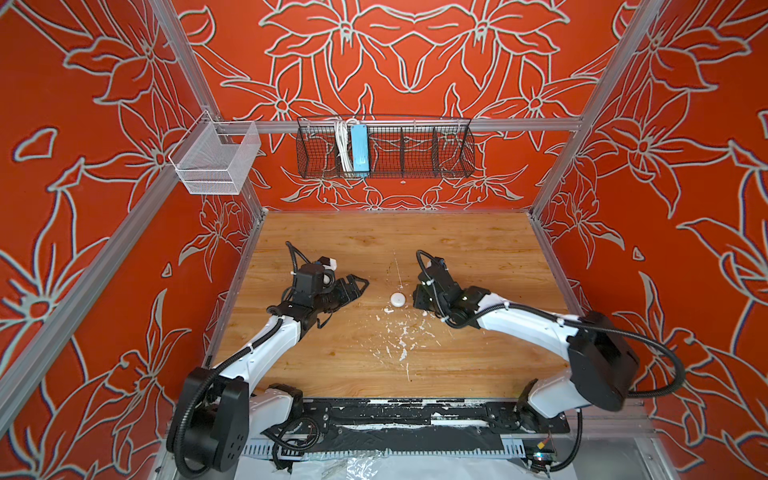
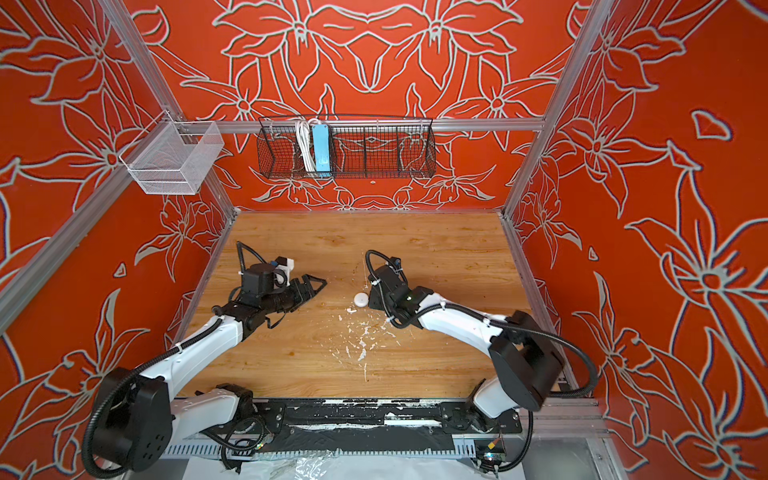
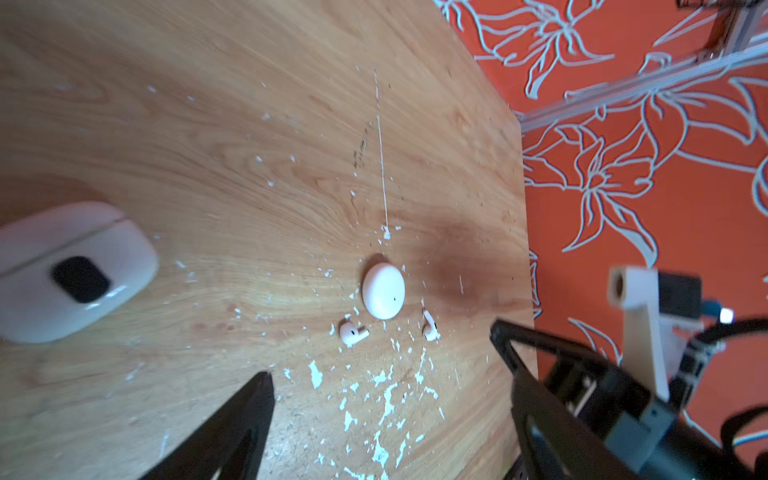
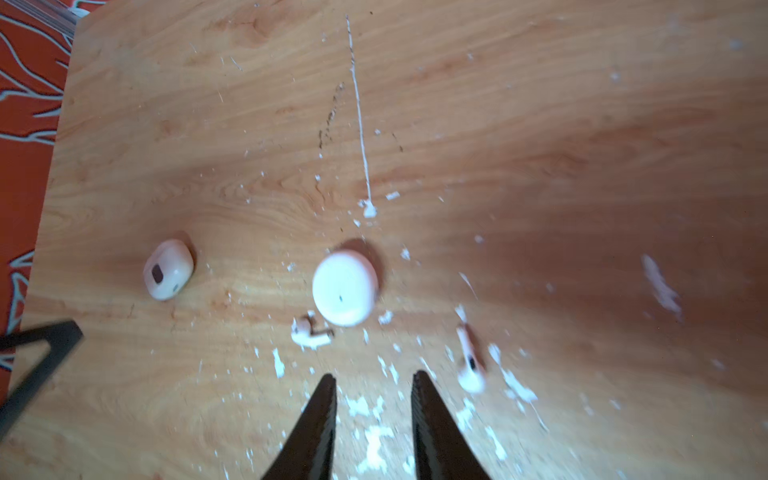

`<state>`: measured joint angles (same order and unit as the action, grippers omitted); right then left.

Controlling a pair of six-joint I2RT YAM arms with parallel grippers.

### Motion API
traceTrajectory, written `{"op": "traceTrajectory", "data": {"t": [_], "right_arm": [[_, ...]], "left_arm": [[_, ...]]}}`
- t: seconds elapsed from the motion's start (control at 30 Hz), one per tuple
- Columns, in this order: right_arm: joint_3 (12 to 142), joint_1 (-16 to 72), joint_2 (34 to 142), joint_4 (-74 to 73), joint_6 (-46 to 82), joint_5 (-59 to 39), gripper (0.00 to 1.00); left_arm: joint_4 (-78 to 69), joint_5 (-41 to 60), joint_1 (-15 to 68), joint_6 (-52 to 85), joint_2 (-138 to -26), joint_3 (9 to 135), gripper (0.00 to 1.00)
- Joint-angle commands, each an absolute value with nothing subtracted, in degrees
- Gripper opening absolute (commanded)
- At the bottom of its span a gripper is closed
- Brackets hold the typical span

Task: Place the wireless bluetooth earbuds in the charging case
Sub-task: 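Open the left gripper off the case while the right gripper moves over the white disc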

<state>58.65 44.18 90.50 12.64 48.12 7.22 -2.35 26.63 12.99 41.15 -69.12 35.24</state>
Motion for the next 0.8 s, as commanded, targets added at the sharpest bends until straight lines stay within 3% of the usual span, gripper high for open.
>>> {"op": "traceTrajectory", "data": {"t": [0.0,0.37,0.53,0.77], "right_arm": [[66.84,42.08,98.06,15.40,44.35,0.25,0.31],[81.49,39.03,116.12,18.26,41.29,-6.85,0.33],[82.08,38.85,117.34,18.42,40.27,-6.21,0.40],[78.56,38.85,116.35,16.84,40.93,-6.93,0.40]], "left_arm": [[-4.59,26.19,15.93,39.84,-72.86,36.53,0.89],[-4.02,28.15,18.17,38.35,-83.58,41.35,0.89],[-3.16,27.69,18.53,37.99,-84.26,42.09,0.89],[-2.68,28.24,19.15,37.85,-86.32,43.30,0.89]]}}
